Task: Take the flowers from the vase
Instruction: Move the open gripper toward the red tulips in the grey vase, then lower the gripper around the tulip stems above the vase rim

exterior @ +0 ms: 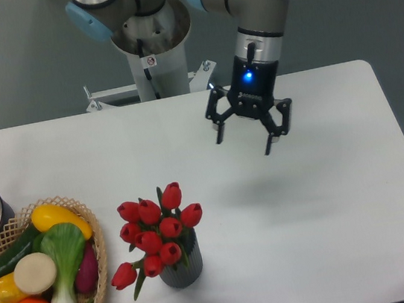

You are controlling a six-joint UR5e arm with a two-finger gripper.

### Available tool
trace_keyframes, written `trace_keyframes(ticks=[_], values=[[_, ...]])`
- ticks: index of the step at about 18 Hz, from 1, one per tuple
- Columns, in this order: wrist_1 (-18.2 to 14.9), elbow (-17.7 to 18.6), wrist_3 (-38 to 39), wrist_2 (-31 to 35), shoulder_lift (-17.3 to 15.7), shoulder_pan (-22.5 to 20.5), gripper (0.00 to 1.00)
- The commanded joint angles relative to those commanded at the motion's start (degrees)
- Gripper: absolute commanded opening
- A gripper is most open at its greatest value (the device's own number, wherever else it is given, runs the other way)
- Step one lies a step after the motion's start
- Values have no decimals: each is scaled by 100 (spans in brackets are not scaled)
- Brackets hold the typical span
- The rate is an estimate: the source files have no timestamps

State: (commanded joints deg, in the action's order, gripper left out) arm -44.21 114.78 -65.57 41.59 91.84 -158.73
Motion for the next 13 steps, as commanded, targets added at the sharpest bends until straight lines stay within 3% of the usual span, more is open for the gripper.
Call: trace_keyframes(ticks=[3,5,8,13], values=[[26,-17,-35,-702,149,88,100],[88,-131,-44,-1003,447,149,100],[149,-596,-44,-1012,948,500,100],[149,-1115,-53,-1004,1476,879,100]])
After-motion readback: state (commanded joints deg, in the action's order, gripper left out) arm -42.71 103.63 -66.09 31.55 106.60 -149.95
